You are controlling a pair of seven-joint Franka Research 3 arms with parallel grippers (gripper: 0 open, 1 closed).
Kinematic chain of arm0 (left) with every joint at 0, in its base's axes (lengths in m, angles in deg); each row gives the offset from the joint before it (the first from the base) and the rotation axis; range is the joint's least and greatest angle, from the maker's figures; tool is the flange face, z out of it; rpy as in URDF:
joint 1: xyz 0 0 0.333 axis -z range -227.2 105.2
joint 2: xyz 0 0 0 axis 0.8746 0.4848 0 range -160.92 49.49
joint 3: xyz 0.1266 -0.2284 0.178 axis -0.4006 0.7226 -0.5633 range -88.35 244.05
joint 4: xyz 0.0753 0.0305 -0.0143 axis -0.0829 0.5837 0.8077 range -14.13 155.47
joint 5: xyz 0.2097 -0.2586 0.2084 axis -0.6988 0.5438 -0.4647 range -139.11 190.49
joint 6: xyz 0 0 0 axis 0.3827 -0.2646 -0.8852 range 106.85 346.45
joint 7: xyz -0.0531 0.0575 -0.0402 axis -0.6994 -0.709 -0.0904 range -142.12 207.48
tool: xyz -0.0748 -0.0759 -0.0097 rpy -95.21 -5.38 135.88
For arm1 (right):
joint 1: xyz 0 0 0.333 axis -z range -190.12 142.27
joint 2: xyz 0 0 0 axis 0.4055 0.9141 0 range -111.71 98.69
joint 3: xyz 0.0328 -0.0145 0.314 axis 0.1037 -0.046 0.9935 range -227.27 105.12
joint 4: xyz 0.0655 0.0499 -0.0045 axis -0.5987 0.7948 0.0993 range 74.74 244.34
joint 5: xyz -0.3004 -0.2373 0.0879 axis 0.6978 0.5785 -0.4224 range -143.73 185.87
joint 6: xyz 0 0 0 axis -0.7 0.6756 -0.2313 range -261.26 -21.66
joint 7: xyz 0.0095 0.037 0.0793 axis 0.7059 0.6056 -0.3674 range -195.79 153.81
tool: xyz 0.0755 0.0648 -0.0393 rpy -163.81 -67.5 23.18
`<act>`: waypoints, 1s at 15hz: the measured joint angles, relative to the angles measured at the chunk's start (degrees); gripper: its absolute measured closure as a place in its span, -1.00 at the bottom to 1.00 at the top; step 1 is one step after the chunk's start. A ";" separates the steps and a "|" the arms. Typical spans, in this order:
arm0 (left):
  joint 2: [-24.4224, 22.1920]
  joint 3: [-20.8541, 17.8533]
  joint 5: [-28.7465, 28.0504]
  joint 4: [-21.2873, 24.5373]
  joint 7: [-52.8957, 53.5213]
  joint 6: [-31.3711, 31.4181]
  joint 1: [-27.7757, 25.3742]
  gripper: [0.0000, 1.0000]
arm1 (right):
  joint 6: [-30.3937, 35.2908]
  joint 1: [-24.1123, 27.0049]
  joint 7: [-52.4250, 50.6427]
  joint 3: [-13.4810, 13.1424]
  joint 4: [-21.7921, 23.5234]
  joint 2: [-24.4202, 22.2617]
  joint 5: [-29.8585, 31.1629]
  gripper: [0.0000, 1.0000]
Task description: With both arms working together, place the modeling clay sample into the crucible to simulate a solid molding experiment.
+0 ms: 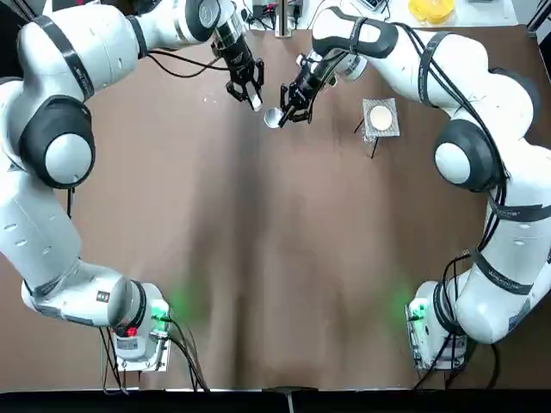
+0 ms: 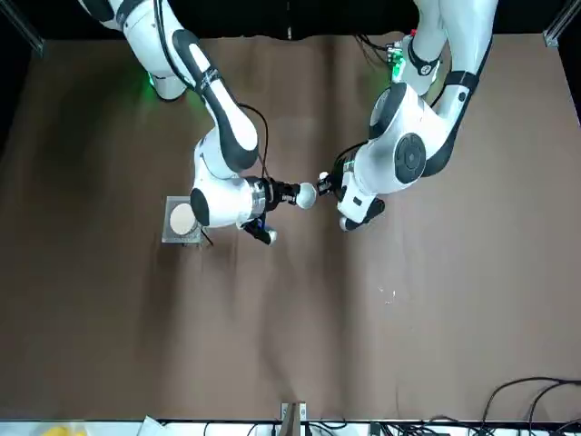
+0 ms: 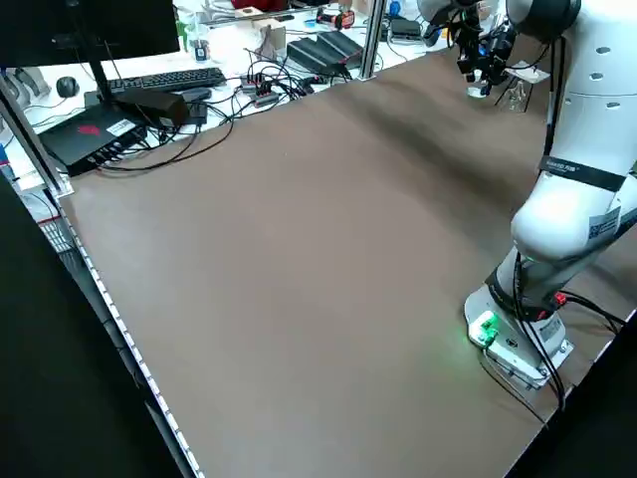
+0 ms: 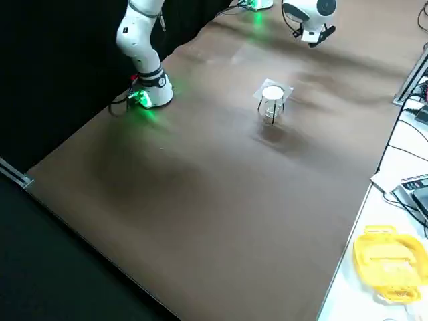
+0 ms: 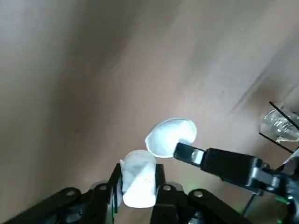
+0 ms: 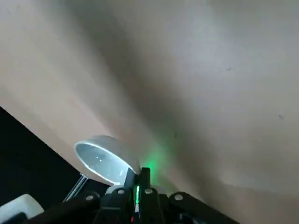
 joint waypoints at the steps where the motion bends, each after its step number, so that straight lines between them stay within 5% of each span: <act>1: 0.01 0.00 0.20 0.00 -0.93 -0.05 0.04 0.38 | 0.00 -0.44 0.00 0.01 -0.06 0.02 -0.20 0.90; 15: 1.26 -1.04 0.29 -0.97 -22.70 -0.02 -0.49 0.38 | 0.02 -1.94 -0.02 0.39 -2.51 0.07 -3.29 0.90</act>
